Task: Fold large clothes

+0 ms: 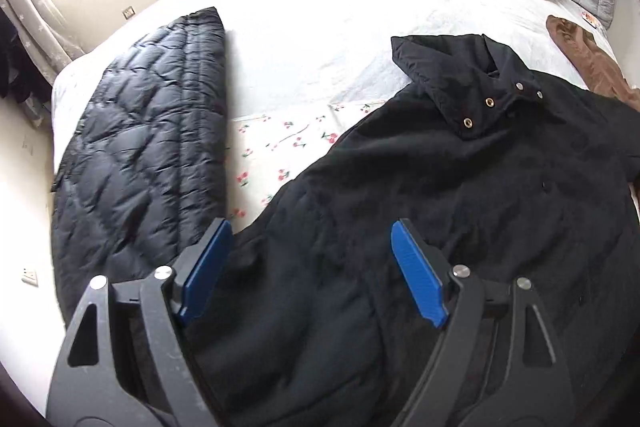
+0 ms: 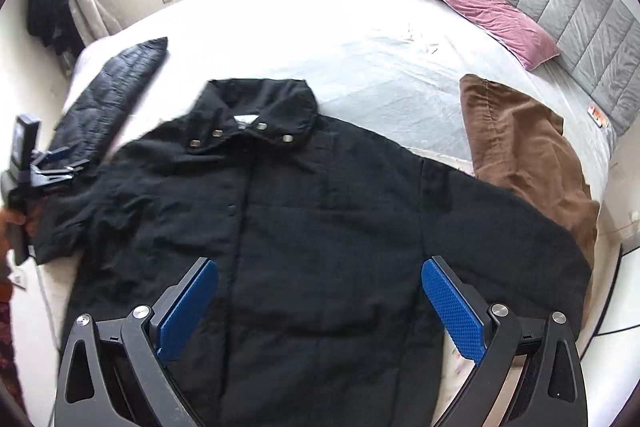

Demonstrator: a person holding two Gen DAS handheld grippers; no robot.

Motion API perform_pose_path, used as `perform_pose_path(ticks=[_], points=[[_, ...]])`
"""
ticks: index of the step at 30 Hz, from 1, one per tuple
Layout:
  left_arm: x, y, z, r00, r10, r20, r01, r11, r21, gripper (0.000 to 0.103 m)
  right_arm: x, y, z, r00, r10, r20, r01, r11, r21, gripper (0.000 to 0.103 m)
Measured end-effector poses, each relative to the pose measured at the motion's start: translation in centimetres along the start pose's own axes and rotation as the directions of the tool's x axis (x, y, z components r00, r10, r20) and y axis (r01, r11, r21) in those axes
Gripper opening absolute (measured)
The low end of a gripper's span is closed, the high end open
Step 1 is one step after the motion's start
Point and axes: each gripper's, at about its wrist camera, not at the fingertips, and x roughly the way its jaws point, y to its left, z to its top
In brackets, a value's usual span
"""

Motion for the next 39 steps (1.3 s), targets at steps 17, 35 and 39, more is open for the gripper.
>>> perform_pose_path(ticks=[17, 35, 39], points=[[13.2, 0.5, 4.5, 0.953, -0.302, -0.035, 0.293, 0.943, -0.158, 0.064, 25.3, -7.7, 10.3, 0.991, -0.020, 0.130, 0.025, 0.999, -0.040, 0.101], [8.5, -5.2, 10.5, 0.972, -0.004, 0.237, 0.069, 0.962, -0.265, 0.016, 18.4, -8.0, 7.5, 0.924, -0.176, 0.339, 0.094, 0.965, 0.245, 0.009], [12.2, -4.8, 9.8, 0.990, 0.070, 0.121, -0.031, 0.955, -0.296, 0.027, 20.5, -8.3, 6.9, 0.956, -0.145, 0.256, 0.074, 0.961, 0.267, 0.026]])
